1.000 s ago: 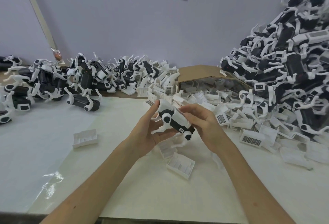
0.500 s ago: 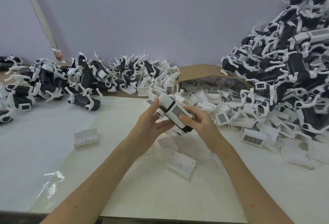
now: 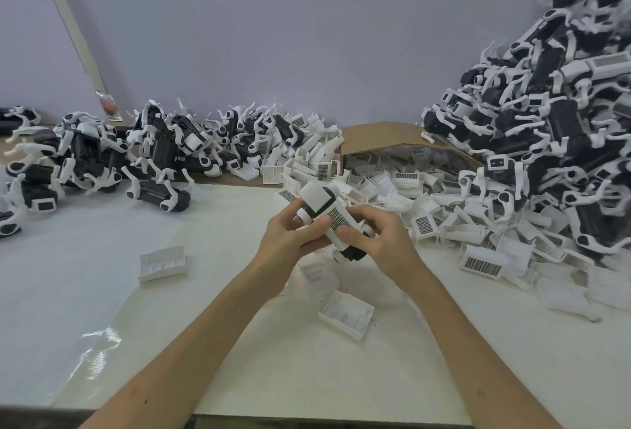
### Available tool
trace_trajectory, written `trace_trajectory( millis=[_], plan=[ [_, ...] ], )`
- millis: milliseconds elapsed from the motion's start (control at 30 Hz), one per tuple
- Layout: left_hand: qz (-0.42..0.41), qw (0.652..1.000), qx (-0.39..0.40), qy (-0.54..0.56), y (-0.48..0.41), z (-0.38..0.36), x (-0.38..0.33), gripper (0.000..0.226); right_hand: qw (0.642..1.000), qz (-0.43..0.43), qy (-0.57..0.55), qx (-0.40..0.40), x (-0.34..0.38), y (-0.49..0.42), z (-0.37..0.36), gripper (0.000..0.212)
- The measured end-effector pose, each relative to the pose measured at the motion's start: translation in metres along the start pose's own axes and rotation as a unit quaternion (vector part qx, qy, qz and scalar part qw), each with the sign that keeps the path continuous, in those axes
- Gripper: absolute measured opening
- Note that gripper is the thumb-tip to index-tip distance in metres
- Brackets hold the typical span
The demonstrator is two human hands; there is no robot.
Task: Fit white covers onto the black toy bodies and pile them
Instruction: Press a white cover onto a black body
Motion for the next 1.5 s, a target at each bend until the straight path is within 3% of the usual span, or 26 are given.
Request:
trace_trajectory(
  millis=[267, 400, 533, 733, 900, 1033, 1267, 1433, 1500],
  plan=[
    [0.039, 0.998, 0.02, -0.043, -0.001, 0.0, 0.003, 0.052, 0.999, -0.03, -0.026, 0.031, -0.008, 0.0, -0.009, 0.025],
    [0.039, 0.998, 0.031, -0.041, -0.002, -0.002, 0.006, 0.048, 1.0, -0.021, -0.007, -0.004, -0.006, -0.002, -0.006, 0.019],
    [0.032, 0.996, 0.036, -0.071, -0.003, -0.003, 0.01, 0.061, 0.999, -0.016, -0.005, -0.027, -0.006, -0.004, -0.004, 0.024],
    [0.031, 0.995, 0.032, -0.088, -0.005, -0.003, 0.011, 0.066, 0.995, -0.029, -0.083, -0.041, -0.006, -0.003, 0.002, 0.024],
    [0.032, 0.998, 0.003, -0.054, -0.007, 0.003, 0.01, 0.055, 0.993, -0.028, -0.111, 0.022, -0.003, -0.002, -0.002, 0.047],
    [0.041, 0.998, -0.024, -0.035, -0.009, 0.008, 0.011, 0.048, 0.997, -0.016, -0.076, 0.025, -0.002, -0.001, -0.003, 0.055],
    [0.024, 0.996, -0.058, -0.056, -0.008, 0.01, 0.012, 0.07, 1.0, -0.008, -0.006, -0.015, -0.002, -0.003, -0.002, 0.046],
    [0.027, 0.992, -0.112, -0.051, -0.008, 0.015, 0.012, 0.057, 0.992, -0.019, 0.03, -0.121, -0.007, -0.003, 0.008, 0.006],
    [0.037, 0.99, -0.13, -0.048, -0.007, 0.016, 0.011, 0.05, 0.984, -0.019, 0.019, -0.177, -0.008, -0.003, 0.018, 0.012]
  ],
)
Point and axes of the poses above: each hand's wrist, its own y-axis away from the middle knuckle, its own z-axis out of the back of the hand, x = y × z, the point moved 5 cm from there along -y, towards the middle knuckle
